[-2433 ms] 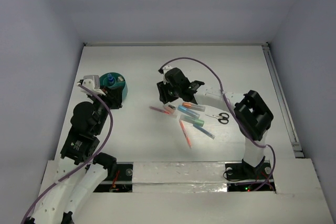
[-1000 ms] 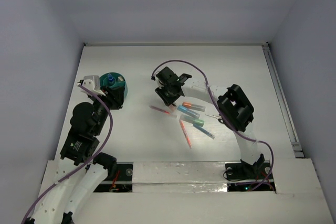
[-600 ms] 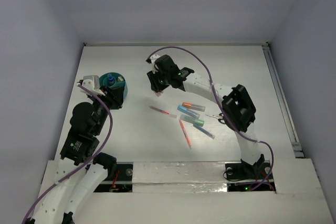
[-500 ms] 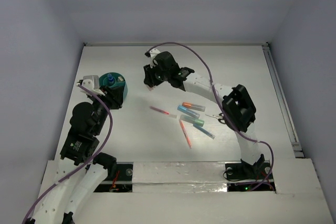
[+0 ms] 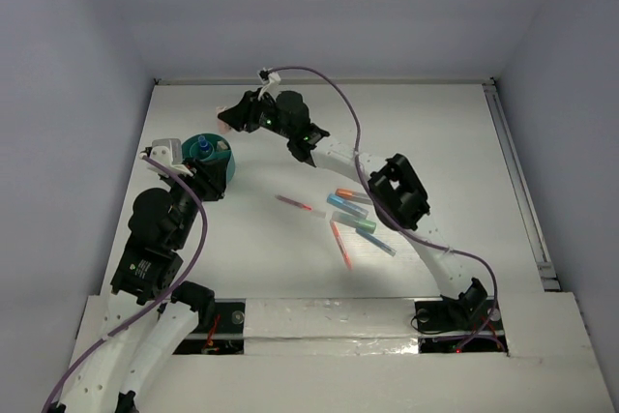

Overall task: Sort the stationery into containers
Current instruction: Place the scissors in the storage box.

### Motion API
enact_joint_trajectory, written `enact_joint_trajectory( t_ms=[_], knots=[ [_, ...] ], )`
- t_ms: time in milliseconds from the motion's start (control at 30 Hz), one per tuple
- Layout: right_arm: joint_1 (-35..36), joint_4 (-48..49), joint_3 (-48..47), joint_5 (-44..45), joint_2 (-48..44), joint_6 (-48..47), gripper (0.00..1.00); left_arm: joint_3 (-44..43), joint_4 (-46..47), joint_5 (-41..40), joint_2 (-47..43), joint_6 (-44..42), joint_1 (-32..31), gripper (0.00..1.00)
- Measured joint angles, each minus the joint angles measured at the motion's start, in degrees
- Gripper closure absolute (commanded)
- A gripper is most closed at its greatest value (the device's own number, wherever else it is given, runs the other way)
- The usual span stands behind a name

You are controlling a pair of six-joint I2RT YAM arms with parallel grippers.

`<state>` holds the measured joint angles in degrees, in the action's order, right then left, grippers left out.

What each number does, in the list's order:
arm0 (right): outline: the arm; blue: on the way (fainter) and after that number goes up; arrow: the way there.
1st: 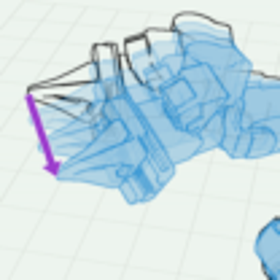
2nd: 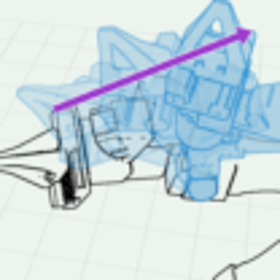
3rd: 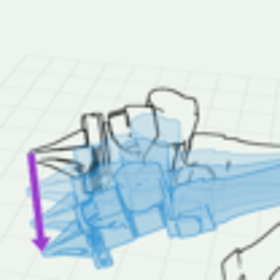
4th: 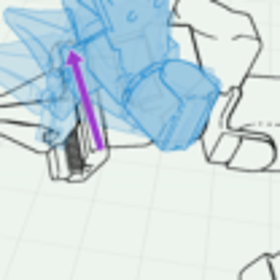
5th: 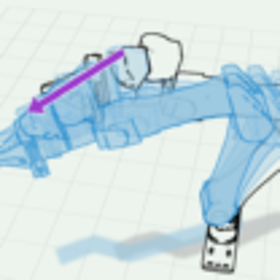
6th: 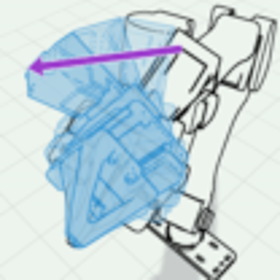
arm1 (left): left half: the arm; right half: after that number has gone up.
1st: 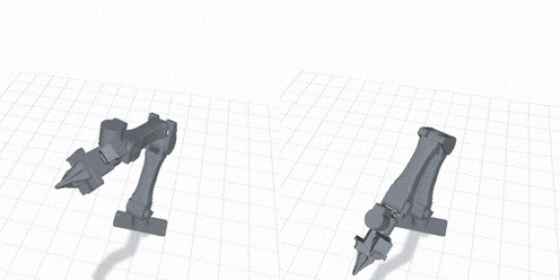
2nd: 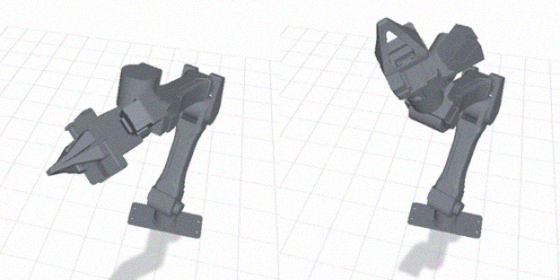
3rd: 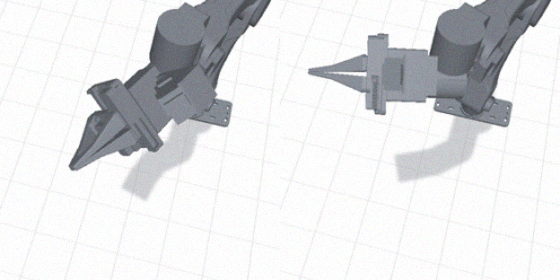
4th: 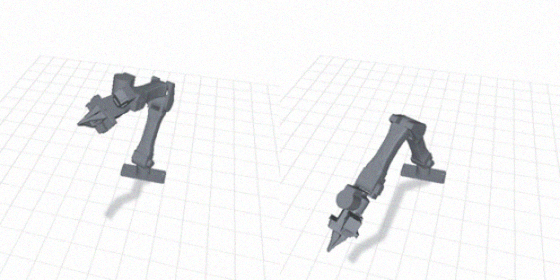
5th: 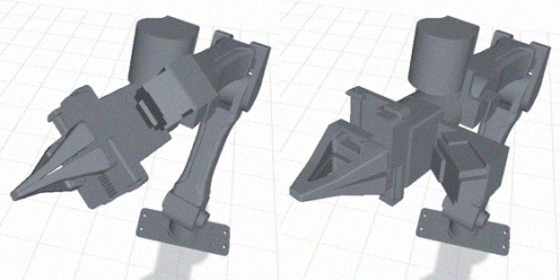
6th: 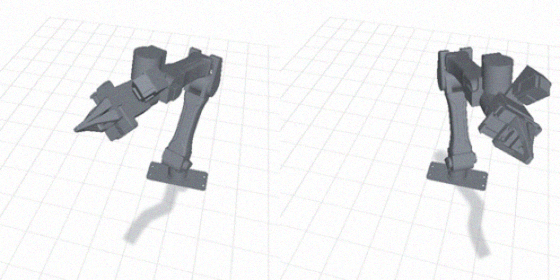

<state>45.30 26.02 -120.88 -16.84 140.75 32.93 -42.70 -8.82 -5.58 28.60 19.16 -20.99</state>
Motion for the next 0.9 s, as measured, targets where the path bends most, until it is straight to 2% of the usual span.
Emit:
enact_joint_trajectory(
  t_ms=[267, 900],
  knots=[
    [0.0, 1.5, -8.2, -1.2, 9.5, 6.1, 0.75, 0.0, 0.0, 0.0, 0.0, 0.0, 0.0, 0.79],
    [0.3, 1.7, -9.6, -3.7, 10.0, 8.4, 0.74, 0.0, 0.0, 0.0, 0.0, 0.0, 0.0, 0.79]
  ],
)
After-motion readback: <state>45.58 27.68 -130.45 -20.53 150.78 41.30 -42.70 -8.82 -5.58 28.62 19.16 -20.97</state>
